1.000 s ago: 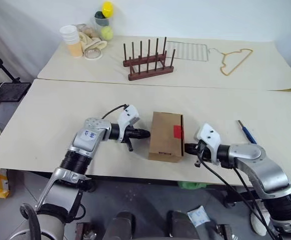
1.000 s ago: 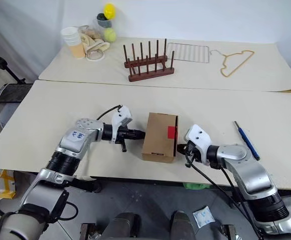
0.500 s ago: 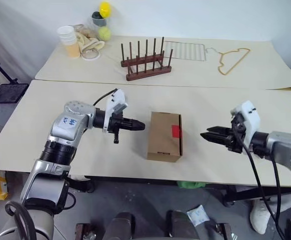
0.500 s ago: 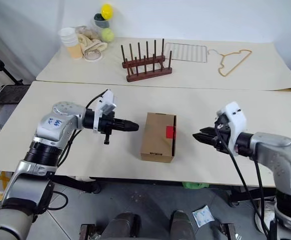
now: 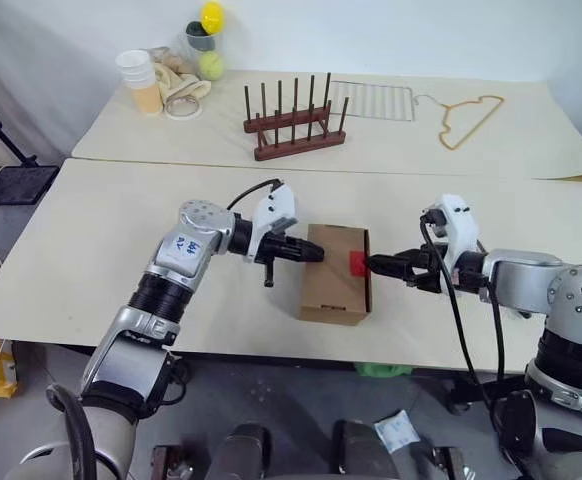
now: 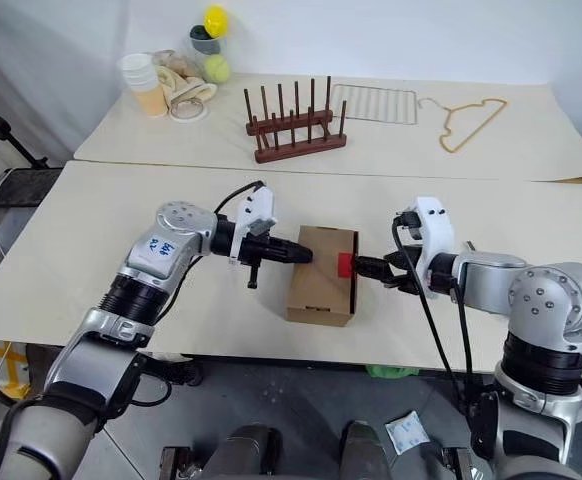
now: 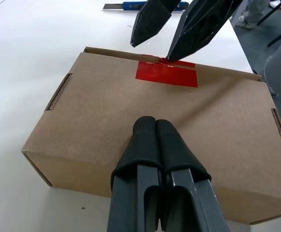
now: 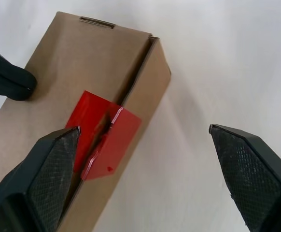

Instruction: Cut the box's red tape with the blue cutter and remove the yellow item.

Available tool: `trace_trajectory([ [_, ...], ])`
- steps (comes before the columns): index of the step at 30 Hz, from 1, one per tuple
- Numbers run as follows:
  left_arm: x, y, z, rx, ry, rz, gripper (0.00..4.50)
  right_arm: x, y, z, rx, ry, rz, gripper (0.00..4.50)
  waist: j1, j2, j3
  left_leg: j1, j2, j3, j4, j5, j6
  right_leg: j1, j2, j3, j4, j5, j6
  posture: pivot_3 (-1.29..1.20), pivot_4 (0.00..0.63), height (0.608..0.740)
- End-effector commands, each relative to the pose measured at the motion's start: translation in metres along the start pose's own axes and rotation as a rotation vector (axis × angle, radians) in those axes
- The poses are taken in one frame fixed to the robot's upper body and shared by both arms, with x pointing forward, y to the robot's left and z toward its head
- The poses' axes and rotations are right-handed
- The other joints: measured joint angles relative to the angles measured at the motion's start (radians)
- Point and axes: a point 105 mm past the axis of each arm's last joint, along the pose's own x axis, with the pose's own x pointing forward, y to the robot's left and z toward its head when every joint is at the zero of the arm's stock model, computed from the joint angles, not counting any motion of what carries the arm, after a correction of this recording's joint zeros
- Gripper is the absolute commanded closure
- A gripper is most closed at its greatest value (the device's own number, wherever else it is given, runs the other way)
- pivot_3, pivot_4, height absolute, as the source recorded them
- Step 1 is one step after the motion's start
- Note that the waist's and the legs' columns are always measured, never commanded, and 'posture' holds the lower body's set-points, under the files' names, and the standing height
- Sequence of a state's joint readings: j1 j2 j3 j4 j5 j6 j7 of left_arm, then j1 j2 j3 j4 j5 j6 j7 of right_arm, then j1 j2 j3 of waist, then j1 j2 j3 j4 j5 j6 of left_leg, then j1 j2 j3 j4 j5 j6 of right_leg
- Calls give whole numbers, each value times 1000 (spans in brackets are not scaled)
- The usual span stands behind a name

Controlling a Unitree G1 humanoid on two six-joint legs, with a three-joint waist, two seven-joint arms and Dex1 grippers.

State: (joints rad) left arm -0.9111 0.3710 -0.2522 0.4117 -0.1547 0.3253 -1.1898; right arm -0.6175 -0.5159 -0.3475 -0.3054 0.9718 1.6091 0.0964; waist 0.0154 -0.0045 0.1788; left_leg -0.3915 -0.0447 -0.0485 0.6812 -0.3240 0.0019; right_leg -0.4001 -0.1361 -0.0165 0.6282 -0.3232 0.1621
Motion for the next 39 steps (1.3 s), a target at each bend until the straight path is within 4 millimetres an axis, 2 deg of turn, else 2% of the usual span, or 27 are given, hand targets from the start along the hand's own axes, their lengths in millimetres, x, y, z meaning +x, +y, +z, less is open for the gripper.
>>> trace_trajectory([
  [1,3,-3,-4,0,9,-8,4500,-3,1,-1,-10,5,-10,20,0,0,0,0,0,0,0,0,0,0,0,0,0,0,0,0,150,740],
  [13,0,-7,-18,-38,60,-9,4500,-14,-18,-18,-3,98,-87,20,1,0,0,1,2,0,0,0,0,1,0,0,0,0,0,0,150,740],
  [18,2,-8,-19,-32,63,-8,4500,-9,-14,-16,-8,98,-84,20,1,0,0,1,3,0,0,0,1,3,0,0,-1,0,0,0,150,740],
  [23,5,-3,-14,29,93,29,4500,4,-1,-7,-35,91,-61,20,0,0,0,2,4,0,0,0,1,3,0,0,0,0,0,0,150,740],
  [26,6,-6,-14,44,114,19,4500,6,-1,-9,-47,110,-82,20,0,0,0,2,4,0,1,0,1,3,0,0,0,0,0,0,150,740],
  [30,5,-8,-16,39,132,17,4500,4,-7,-13,-69,139,-121,20,-2,1,-1,2,4,0,1,0,1,3,1,0,0,0,0,0,150,740],
  [39,2,-9,-38,1,215,48,4500,-15,-36,-25,-198,239,-306,20,5,0,-1,2,4,0,1,-1,2,4,1,0,-2,0,0,0,150,740],
])
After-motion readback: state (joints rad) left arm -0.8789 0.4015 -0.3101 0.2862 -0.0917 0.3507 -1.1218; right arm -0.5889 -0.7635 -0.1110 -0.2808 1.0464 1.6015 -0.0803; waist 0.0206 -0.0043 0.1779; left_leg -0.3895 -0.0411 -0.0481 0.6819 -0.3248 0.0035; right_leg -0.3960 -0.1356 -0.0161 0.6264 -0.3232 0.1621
